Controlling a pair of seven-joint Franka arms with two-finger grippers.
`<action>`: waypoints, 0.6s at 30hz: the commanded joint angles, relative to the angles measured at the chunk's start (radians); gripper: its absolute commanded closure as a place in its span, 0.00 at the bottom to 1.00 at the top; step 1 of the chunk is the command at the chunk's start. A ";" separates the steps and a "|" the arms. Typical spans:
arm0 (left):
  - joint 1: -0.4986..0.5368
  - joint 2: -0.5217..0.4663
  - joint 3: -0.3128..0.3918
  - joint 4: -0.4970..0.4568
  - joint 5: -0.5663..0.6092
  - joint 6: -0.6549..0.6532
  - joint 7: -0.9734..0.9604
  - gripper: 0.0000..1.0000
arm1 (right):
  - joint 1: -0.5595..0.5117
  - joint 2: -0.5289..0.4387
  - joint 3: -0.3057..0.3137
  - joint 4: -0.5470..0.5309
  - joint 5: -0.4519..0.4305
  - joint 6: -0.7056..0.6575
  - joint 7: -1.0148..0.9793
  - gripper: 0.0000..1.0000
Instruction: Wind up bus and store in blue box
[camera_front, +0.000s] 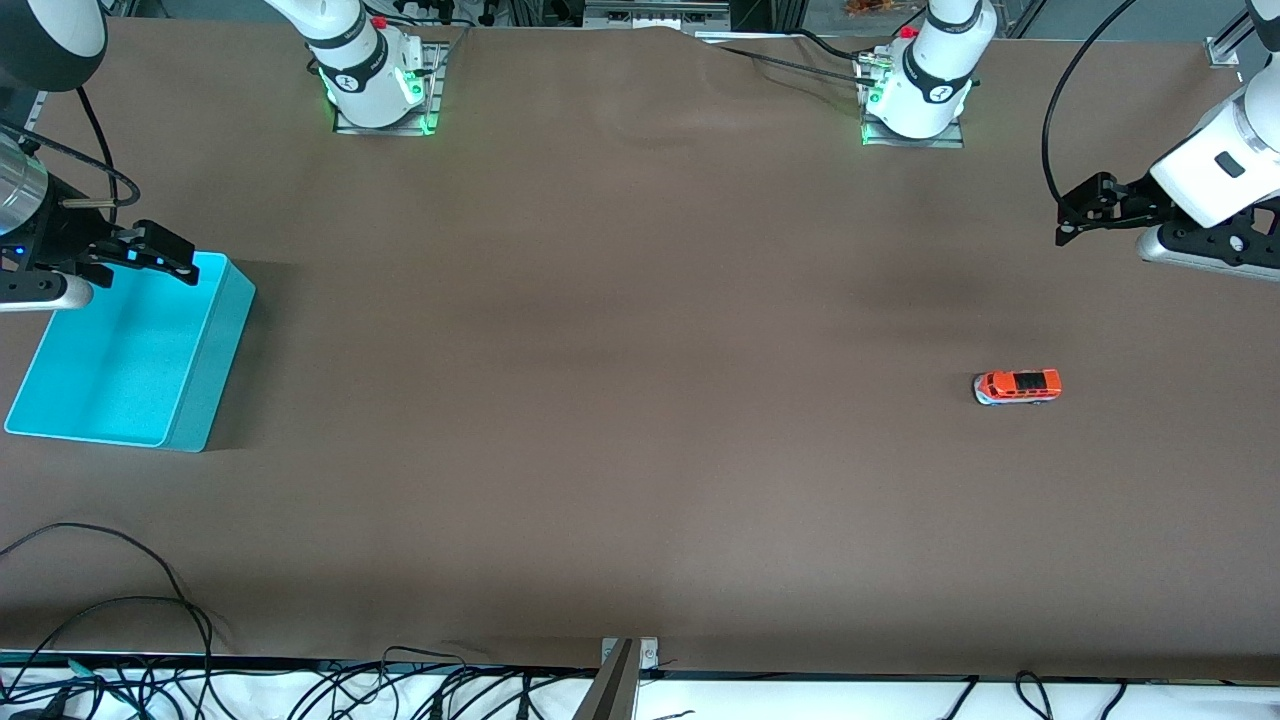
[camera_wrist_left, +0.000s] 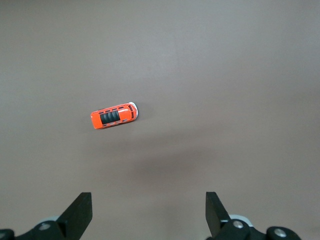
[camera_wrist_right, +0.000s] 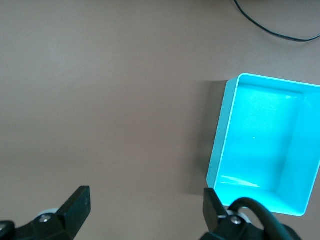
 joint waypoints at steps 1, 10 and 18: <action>0.002 0.017 0.000 0.036 0.001 -0.025 -0.002 0.00 | 0.004 0.009 -0.001 0.024 0.000 -0.008 0.011 0.00; 0.013 0.029 0.000 0.037 0.001 -0.025 0.054 0.00 | 0.004 0.009 -0.001 0.024 0.000 -0.008 0.011 0.00; 0.060 0.046 0.003 0.037 0.001 -0.023 0.257 0.00 | 0.004 0.009 -0.001 0.024 0.000 -0.008 0.011 0.00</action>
